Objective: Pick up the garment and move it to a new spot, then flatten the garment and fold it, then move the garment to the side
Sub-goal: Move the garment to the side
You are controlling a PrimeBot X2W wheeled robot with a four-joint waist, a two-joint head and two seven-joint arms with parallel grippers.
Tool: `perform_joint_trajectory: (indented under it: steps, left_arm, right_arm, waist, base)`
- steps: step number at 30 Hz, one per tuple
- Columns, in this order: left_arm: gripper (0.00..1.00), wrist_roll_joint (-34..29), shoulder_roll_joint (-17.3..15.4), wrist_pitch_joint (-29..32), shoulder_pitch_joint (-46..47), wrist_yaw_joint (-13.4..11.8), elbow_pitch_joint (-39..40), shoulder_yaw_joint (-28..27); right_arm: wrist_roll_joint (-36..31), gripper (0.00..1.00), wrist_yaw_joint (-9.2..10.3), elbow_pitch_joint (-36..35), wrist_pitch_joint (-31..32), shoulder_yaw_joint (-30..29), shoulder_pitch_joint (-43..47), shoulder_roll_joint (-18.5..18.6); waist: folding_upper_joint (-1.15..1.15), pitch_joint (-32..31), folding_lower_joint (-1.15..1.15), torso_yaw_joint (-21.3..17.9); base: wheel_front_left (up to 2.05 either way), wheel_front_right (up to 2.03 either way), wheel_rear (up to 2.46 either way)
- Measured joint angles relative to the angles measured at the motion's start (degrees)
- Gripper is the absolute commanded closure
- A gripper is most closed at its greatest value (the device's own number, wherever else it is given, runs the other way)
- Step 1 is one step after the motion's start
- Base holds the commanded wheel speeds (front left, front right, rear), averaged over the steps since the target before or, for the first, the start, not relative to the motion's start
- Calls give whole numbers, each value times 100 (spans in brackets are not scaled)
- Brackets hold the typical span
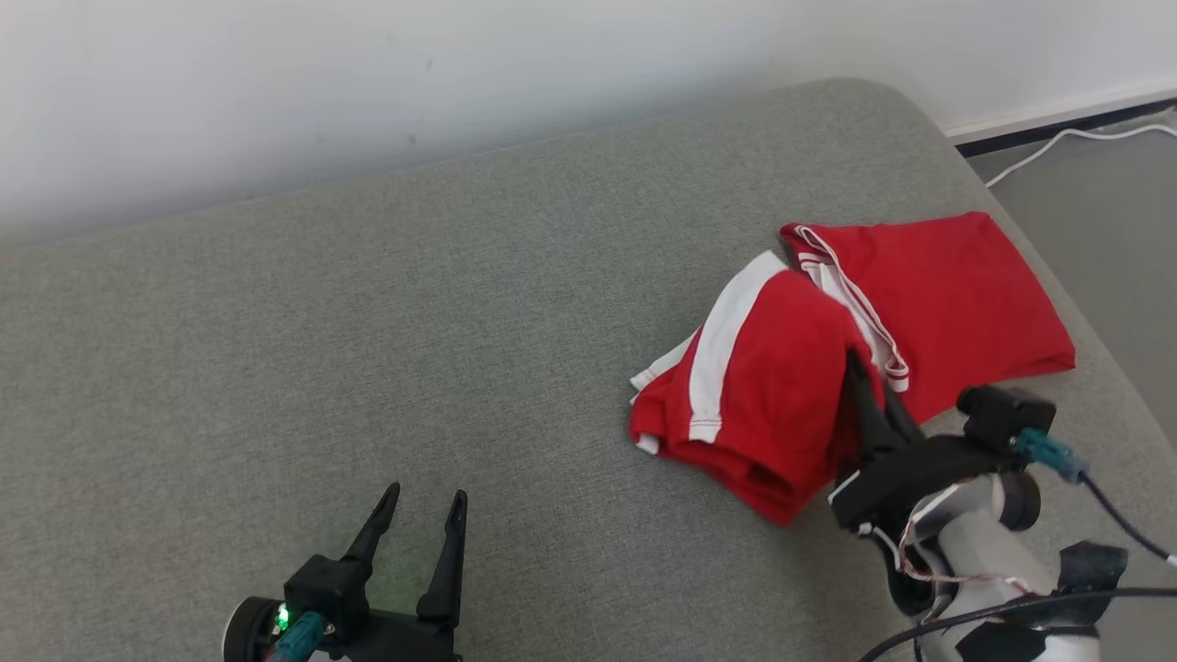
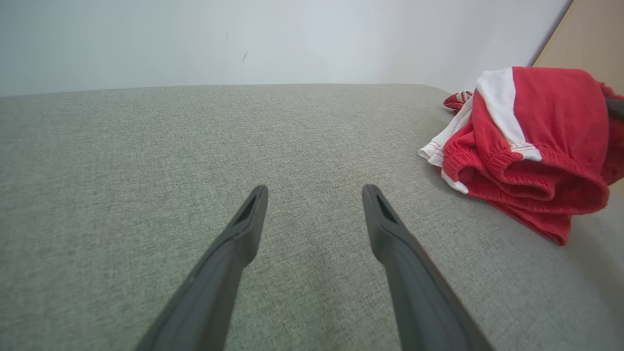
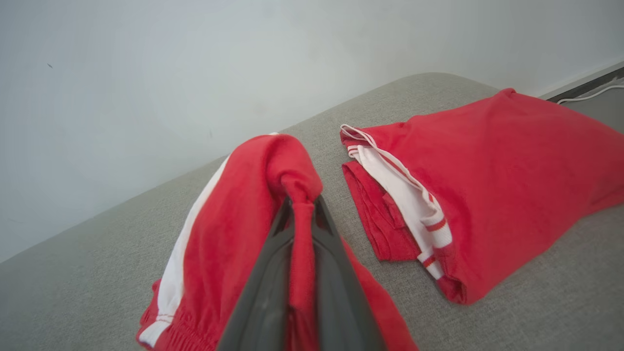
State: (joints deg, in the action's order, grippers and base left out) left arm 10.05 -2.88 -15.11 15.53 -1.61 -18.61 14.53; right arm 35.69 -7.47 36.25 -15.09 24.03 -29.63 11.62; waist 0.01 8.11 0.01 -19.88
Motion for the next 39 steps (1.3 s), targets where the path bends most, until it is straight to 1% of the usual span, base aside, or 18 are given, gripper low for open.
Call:
perform_joint_trajectory:
  steps: [3,6,7,9,17,21,25,26,32,33,34,35,36,39]
  left_arm:
    - [0,-2,1,0,-1,0,-1,19]
    - [0,-23,1,0,5,0,4,16]
    - [0,-23,1,0,5,0,4,16]
    - [0,-67,1,0,9,3,13,4]
    - [0,-169,1,0,26,51,22,-43]
    - [0,-204,0,0,63,54,25,-55]
    - [0,-250,0,0,96,79,23,-60]
    - [0,-250,0,0,96,79,23,-60]
    - [0,-297,1,0,105,102,21,-73]
    - [0,-312,1,0,112,104,21,-78]
    - [0,-312,1,0,112,104,21,-78]
    - [0,-314,1,0,114,107,21,-85]
    - [0,-323,1,0,115,108,20,-91]
    - [0,-347,0,0,115,111,5,-114]
  right_arm:
    - [-101,100,0,127,1,-24,-279,140]
    - [-186,100,0,287,0,-220,-555,303]
    - [-186,100,0,287,0,-220,-555,303]
    - [-287,100,0,499,0,-450,-760,485]
    - [-626,100,0,945,0,-1278,-1107,895]
    - [-958,100,0,1238,0,-1740,-1112,988]
    - [-1294,100,0,1552,0,-2150,-1090,990]
    - [-1294,100,0,1552,0,-2150,-1090,990]
    - [-1851,100,0,1903,1,-2971,-955,972]
    - [-2084,78,0,1897,1,-3219,-919,961]
    - [-2084,78,0,1897,1,-3219,-919,961]
    - [-2209,34,0,1891,0,-3329,-917,951]
    - [-2339,0,0,1872,1,-3454,-905,933]
    - [-2672,0,0,1713,0,-3771,-834,846]
  waist:
    - [0,6,0,59]
    - [0,27,0,137]
    - [0,27,0,137]
    - [0,58,0,225]
    - [0,178,0,421]
    - [0,232,-1,491]
    - [0,272,-1,548]
    - [0,272,-1,548]
    - [0,299,-1,618]
    - [0,307,-1,637]
    - [0,307,-1,637]
    - [0,310,-1,644]
    - [0,311,0,648]
    - [0,301,-1,655]
  base:
    - [0,0,0]
    - [0,0,0]
    - [0,0,0]
    - [0,0,0]
    - [0,0,0]
    - [0,0,0]
    - [0,0,0]
    - [0,0,0]
    - [0,0,0]
    - [0,0,0]
    - [0,0,0]
    - [0,0,0]
    - [0,0,0]
    - [0,0,0]
